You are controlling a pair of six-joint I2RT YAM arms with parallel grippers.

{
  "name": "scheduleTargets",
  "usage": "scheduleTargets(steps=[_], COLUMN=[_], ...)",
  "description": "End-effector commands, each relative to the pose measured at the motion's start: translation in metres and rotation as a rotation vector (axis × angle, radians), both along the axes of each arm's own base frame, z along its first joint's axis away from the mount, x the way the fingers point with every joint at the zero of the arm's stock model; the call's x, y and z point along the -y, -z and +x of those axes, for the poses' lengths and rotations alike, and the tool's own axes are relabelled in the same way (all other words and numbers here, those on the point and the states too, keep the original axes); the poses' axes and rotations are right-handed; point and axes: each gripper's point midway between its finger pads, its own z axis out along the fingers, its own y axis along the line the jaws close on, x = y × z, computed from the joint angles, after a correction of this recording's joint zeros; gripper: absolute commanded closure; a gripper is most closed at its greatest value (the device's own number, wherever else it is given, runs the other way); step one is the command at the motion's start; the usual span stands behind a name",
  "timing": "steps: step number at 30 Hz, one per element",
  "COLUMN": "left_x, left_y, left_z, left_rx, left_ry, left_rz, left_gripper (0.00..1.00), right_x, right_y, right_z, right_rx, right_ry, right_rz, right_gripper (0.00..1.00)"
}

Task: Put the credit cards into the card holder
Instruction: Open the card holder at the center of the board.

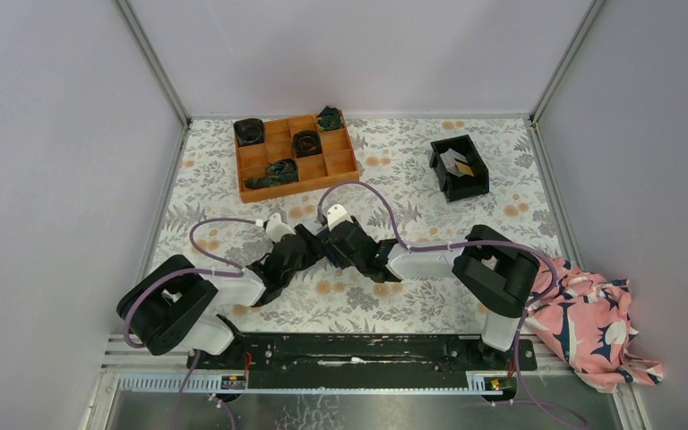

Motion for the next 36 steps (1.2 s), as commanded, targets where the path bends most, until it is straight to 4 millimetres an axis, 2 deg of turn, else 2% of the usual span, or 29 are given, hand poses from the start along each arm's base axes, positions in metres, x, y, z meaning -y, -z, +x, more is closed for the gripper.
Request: scheduleTargets(steps=[1, 8, 11, 18, 28, 36], left_x=[-0.002, -0.006, -0.008, -0.011, -0.014, -0.013], left_y=[0.008, 0.018, 0.019, 0.023, 0.030, 0.030], left_z=[0.002, 0.001, 0.000, -0.002, -0.004, -0.004], left_rx=[-0.003, -0.018, -0.017, -0.021, -0.032, -0.033], left_ry=[-0.008, -0.022, -0.029, -0.039, -0.042, -0.039], left_rz=[0.043, 0.050, 0.055, 0.054, 0.050, 0.043], left_gripper=[0.43, 0.47, 0.51, 0.58, 0.59, 0.59], right_x=[-0.015, -0.019, -0.022, -0.029, -0.032, -0.018], right_y=[-0.020, -0.029, -0.032, -0.030, -0.014, 0.005], right_z=[0.013, 0.015, 0.016, 0.019, 0.026, 0.034], right_rx=[0.076, 0.099, 0.106, 0.107, 0.122, 0.145], right_ry=[0.005, 0.005, 0.004, -0.003, -0.005, 0.042], right_rz=[0.028, 0.067, 0.083, 0.093, 0.043, -0.047], right_gripper=[0.41, 0.42, 0.41, 0.41, 0.41, 0.44])
